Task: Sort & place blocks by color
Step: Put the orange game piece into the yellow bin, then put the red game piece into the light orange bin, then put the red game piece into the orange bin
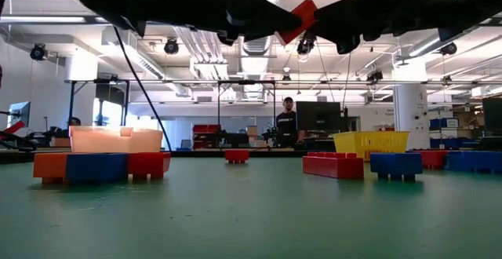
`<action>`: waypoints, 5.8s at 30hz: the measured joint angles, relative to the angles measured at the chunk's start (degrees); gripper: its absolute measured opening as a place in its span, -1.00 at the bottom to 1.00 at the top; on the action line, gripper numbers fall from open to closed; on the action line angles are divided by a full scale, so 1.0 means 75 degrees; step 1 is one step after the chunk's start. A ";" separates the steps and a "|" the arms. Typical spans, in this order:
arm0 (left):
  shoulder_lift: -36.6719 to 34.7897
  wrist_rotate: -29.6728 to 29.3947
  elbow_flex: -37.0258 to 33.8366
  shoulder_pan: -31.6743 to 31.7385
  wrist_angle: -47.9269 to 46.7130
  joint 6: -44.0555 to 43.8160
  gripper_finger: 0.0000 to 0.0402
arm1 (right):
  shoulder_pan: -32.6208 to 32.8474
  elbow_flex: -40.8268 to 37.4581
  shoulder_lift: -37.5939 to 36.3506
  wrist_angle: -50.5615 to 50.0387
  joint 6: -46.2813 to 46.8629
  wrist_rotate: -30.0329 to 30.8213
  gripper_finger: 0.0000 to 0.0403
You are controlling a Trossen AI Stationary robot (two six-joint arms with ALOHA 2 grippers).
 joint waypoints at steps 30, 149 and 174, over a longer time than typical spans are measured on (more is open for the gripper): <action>0.0083 -0.0784 0.0180 0.0905 -0.3168 -0.1598 0.13 | -0.0746 0.0346 -0.0164 -0.4737 0.1308 0.5420 -0.60; -0.3884 -0.3902 -0.0308 -0.0333 -0.8559 -0.4746 0.26 | 0.2412 0.4101 0.2153 -0.9214 0.7754 0.3288 0.03; -0.4423 -0.3921 -0.0400 -0.0822 -0.8569 -0.4753 0.26 | 0.2795 0.7638 0.6305 -1.1949 0.8529 0.3088 0.50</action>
